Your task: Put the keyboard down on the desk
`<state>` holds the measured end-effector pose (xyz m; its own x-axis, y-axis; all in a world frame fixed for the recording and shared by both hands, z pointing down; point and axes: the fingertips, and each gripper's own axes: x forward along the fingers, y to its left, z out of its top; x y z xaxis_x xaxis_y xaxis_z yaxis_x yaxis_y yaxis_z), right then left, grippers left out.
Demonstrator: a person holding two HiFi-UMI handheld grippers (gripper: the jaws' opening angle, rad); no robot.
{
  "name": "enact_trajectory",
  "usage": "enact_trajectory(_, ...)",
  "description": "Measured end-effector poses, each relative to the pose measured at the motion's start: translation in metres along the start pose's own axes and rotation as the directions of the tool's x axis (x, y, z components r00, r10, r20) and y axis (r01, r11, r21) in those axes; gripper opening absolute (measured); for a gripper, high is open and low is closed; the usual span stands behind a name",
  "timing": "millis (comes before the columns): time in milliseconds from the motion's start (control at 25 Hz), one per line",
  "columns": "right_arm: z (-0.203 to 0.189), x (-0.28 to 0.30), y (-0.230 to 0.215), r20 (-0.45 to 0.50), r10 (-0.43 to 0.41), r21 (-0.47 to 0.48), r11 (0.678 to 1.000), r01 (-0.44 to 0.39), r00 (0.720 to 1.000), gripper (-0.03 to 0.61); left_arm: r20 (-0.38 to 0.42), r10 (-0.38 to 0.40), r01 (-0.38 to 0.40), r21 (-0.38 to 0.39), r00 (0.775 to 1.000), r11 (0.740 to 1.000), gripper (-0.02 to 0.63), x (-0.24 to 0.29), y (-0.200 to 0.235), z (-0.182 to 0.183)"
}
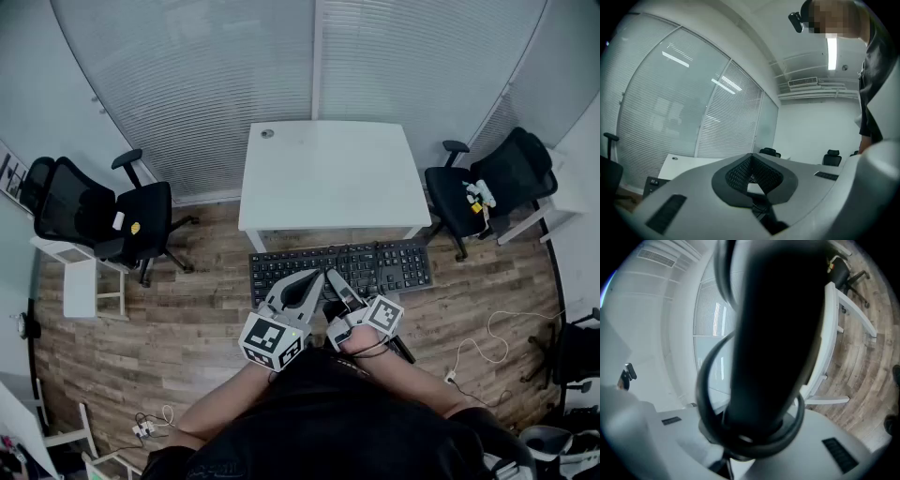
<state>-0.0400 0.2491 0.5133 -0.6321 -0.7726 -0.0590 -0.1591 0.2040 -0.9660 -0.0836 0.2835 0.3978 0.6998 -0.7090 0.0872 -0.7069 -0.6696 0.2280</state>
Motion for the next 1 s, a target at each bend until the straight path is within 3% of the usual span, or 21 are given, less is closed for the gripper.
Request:
enact_trajectory(400,0.008,-0.006,-0.005,-0.001,-0.01,-0.009,1.0,0.01,1.0,0.097,-0.006,0.001,-0.001,-0.008,1.0,1.0,0.015,0.008,-0.005,-0.002)
enact_trajectory(640,0.021,-0.008,0.003,0.031,0.033,-0.013,0.999,-0.033,0.999,0.1,-0.004,-0.004,0.004,-0.006,1.0,1.0,0.015,0.015,-0.008,-0.003)
enact_trajectory(1000,0.042,-0.013,-0.01,0.031,0.002,-0.049,0.999,0.0,1.0,0.103,0.001,-0.017,0.017,0.005,1.0,1.0,0.015,0.036,-0.014,0.0)
